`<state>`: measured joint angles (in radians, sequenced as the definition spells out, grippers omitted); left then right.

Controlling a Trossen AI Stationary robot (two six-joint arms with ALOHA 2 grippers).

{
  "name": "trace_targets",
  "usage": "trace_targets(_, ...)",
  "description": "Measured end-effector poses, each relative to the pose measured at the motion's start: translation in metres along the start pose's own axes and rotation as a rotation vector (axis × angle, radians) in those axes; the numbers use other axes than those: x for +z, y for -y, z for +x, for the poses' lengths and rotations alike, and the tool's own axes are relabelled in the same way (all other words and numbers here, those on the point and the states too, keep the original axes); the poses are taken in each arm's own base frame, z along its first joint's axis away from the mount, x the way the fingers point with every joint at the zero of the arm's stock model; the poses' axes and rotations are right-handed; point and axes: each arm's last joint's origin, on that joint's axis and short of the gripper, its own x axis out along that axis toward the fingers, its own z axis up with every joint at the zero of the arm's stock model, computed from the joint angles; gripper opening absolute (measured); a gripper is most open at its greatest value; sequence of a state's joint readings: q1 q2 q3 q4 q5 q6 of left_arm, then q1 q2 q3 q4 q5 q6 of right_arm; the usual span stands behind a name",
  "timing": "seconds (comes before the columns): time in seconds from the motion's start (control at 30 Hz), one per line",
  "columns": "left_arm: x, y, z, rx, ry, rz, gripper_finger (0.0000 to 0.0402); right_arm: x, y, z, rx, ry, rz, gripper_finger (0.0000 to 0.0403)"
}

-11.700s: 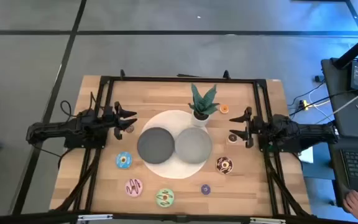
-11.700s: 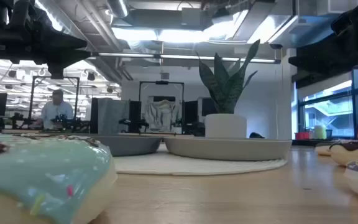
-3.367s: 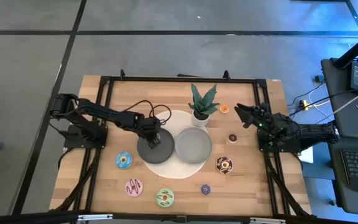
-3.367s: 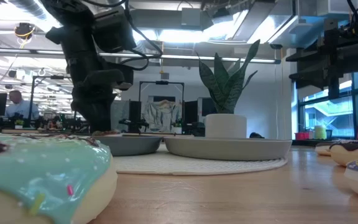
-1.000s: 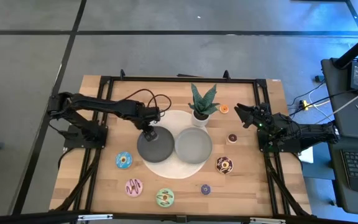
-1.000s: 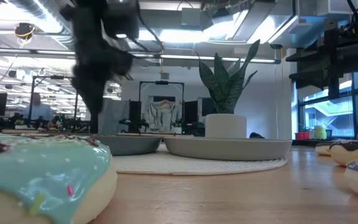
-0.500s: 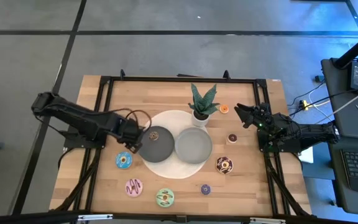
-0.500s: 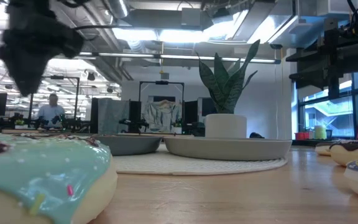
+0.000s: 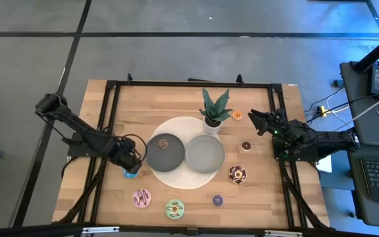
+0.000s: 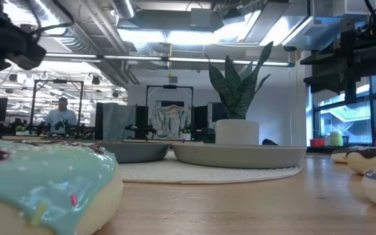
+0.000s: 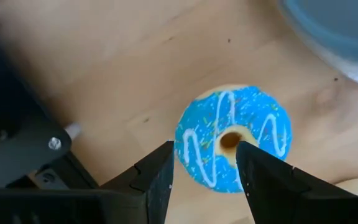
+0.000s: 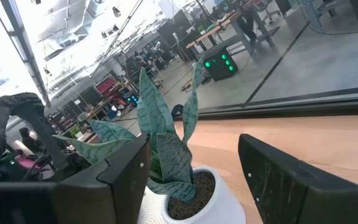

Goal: Pick & Place donuts
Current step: Put the big blue doughnut on the light gray plate

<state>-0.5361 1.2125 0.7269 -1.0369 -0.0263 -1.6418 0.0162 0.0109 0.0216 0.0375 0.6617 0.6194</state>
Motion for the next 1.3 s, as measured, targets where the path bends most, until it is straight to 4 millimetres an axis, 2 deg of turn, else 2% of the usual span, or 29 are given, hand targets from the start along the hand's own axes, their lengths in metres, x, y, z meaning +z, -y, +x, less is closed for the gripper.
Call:
trace_targets(0.47, -0.014, -0.010, 0.036, -0.066, -0.012, -0.052, 0.0163, 0.000, 0.000, 0.000, 0.000, 0.000, 0.004, 0.0244)
trace_targets(0.87, -0.014, -0.010, 0.041, -0.091, -0.014, -0.050, 0.0163, 0.000, 0.000, 0.000, 0.000, 0.000, 0.002, 0.0244)
trace_targets(1.3, -0.013, -0.010, 0.041, -0.092, -0.003, -0.023, 0.0069, 0.000, 0.000, 0.000, -0.001, 0.000, -0.016, 0.0244)
